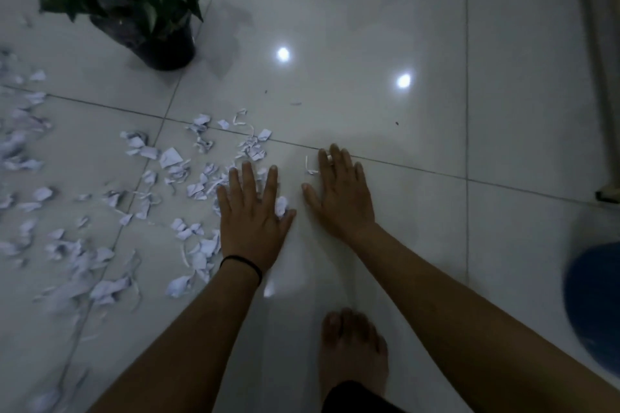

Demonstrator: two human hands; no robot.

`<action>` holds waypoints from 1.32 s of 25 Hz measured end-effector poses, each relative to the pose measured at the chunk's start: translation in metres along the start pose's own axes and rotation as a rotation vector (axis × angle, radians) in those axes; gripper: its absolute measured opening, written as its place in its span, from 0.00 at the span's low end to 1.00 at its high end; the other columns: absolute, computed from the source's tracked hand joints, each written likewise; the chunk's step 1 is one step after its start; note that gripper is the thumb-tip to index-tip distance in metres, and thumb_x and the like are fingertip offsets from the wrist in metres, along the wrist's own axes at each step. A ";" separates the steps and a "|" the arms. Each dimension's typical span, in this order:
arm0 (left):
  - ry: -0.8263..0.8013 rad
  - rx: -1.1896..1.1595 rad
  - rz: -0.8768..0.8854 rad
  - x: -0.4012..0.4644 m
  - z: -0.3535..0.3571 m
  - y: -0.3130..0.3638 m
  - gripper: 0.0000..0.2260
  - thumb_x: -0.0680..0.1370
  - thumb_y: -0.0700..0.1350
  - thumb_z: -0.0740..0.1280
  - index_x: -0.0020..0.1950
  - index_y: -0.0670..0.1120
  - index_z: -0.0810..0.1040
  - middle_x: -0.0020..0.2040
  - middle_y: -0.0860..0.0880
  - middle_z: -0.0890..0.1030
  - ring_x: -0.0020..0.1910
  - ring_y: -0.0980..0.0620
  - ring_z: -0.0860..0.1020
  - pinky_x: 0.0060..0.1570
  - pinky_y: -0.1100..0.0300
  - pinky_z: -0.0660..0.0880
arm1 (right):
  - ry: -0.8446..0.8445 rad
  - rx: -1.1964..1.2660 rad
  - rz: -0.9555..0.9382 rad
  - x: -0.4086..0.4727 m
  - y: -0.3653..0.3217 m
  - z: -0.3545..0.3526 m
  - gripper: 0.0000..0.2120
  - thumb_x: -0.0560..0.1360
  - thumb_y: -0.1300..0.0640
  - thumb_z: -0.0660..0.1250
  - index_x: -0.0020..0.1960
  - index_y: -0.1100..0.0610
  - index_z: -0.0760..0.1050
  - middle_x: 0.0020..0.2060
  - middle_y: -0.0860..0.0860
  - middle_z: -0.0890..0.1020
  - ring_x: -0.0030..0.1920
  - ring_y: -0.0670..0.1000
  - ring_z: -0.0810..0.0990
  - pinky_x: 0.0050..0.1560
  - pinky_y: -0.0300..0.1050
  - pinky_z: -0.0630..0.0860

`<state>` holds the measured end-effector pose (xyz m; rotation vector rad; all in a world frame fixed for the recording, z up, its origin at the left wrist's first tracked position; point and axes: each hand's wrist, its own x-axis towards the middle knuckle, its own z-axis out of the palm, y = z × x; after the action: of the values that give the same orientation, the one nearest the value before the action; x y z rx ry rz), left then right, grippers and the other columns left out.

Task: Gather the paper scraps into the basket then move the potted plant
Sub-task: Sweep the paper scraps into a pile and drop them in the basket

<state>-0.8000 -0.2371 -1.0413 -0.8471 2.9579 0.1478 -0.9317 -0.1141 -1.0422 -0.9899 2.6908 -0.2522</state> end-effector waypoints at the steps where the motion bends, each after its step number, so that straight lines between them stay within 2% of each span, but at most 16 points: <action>1: 0.006 0.011 -0.017 0.001 0.001 -0.012 0.34 0.78 0.65 0.53 0.80 0.50 0.54 0.79 0.36 0.54 0.77 0.34 0.53 0.73 0.37 0.50 | -0.022 -0.003 -0.028 0.000 -0.009 0.004 0.40 0.76 0.34 0.42 0.82 0.57 0.50 0.81 0.57 0.51 0.81 0.57 0.50 0.79 0.58 0.49; 4: 0.025 0.033 -0.057 0.011 0.004 -0.043 0.33 0.78 0.64 0.53 0.80 0.50 0.55 0.78 0.35 0.55 0.76 0.33 0.55 0.73 0.36 0.51 | -0.056 -0.009 -0.157 0.003 -0.032 0.011 0.38 0.77 0.36 0.40 0.82 0.55 0.49 0.81 0.55 0.51 0.81 0.56 0.49 0.79 0.60 0.48; 7: 0.041 -0.012 -0.185 0.017 -0.002 -0.058 0.32 0.79 0.62 0.54 0.80 0.50 0.55 0.78 0.36 0.56 0.76 0.33 0.55 0.72 0.34 0.54 | -0.043 0.022 -0.289 0.015 -0.054 0.011 0.34 0.80 0.40 0.43 0.81 0.56 0.52 0.80 0.55 0.56 0.80 0.57 0.54 0.77 0.64 0.53; 9: 0.047 -0.074 -0.264 0.006 -0.007 -0.055 0.33 0.78 0.64 0.54 0.80 0.51 0.52 0.79 0.36 0.54 0.77 0.34 0.54 0.73 0.35 0.54 | 0.019 0.076 -0.237 0.040 -0.064 0.004 0.33 0.80 0.42 0.46 0.81 0.57 0.54 0.80 0.56 0.59 0.79 0.58 0.57 0.76 0.62 0.55; 12: 0.075 -0.121 -0.301 -0.031 -0.011 -0.041 0.36 0.78 0.66 0.53 0.81 0.51 0.49 0.80 0.38 0.51 0.78 0.36 0.52 0.74 0.38 0.51 | 0.070 0.027 -0.104 0.101 -0.061 -0.012 0.36 0.79 0.39 0.44 0.81 0.59 0.54 0.79 0.60 0.59 0.78 0.61 0.59 0.74 0.62 0.59; 16: 0.018 -0.141 -0.366 -0.075 -0.007 -0.039 0.40 0.76 0.70 0.55 0.81 0.52 0.46 0.80 0.39 0.49 0.78 0.37 0.49 0.75 0.38 0.50 | -0.018 -0.036 -0.080 0.148 -0.057 -0.008 0.37 0.80 0.37 0.46 0.81 0.61 0.52 0.79 0.63 0.56 0.79 0.63 0.57 0.76 0.62 0.57; 19: 0.007 -0.096 -0.383 -0.072 -0.005 -0.068 0.41 0.75 0.72 0.54 0.81 0.52 0.44 0.80 0.40 0.47 0.79 0.38 0.47 0.75 0.39 0.50 | 0.016 0.019 -0.175 0.132 -0.078 0.005 0.37 0.80 0.37 0.47 0.80 0.62 0.56 0.78 0.63 0.59 0.78 0.62 0.58 0.78 0.59 0.56; 24: -0.001 -0.052 -0.396 -0.033 -0.007 -0.126 0.40 0.75 0.73 0.51 0.80 0.53 0.45 0.80 0.40 0.48 0.79 0.38 0.48 0.75 0.38 0.51 | -0.062 0.187 -0.424 0.075 -0.119 0.023 0.32 0.83 0.43 0.55 0.81 0.58 0.53 0.80 0.56 0.57 0.80 0.54 0.54 0.79 0.50 0.51; 26: 0.000 -0.053 -0.391 -0.026 -0.015 -0.138 0.40 0.75 0.73 0.51 0.80 0.53 0.46 0.80 0.40 0.49 0.79 0.39 0.49 0.75 0.38 0.51 | -0.051 0.215 -0.477 0.058 -0.124 0.025 0.33 0.82 0.42 0.55 0.81 0.57 0.52 0.80 0.55 0.57 0.80 0.53 0.55 0.79 0.50 0.53; 28: 0.029 -0.054 -0.381 -0.042 -0.022 -0.138 0.39 0.76 0.72 0.50 0.80 0.52 0.46 0.80 0.41 0.50 0.79 0.40 0.49 0.75 0.39 0.50 | 0.024 0.235 -0.439 0.049 -0.117 0.024 0.35 0.81 0.38 0.53 0.81 0.56 0.52 0.80 0.55 0.57 0.80 0.53 0.55 0.79 0.53 0.56; 30: 0.060 -0.084 -0.486 -0.083 -0.020 -0.129 0.39 0.76 0.72 0.51 0.80 0.52 0.46 0.80 0.41 0.50 0.79 0.40 0.49 0.76 0.40 0.49 | 0.098 0.234 -0.374 0.042 -0.104 0.024 0.40 0.78 0.33 0.52 0.81 0.56 0.50 0.80 0.56 0.58 0.80 0.55 0.55 0.78 0.56 0.57; 33: 0.053 -0.128 -0.818 -0.154 -0.007 -0.120 0.41 0.75 0.72 0.51 0.80 0.52 0.45 0.80 0.40 0.50 0.78 0.38 0.50 0.75 0.39 0.49 | 0.145 0.198 -0.368 0.028 -0.093 0.036 0.46 0.75 0.29 0.54 0.81 0.58 0.51 0.80 0.57 0.58 0.80 0.57 0.55 0.78 0.59 0.56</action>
<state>-0.6061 -0.2587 -1.0304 -1.9915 2.4018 0.2636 -0.8847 -0.2047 -1.0580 -1.4442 2.5223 -0.6717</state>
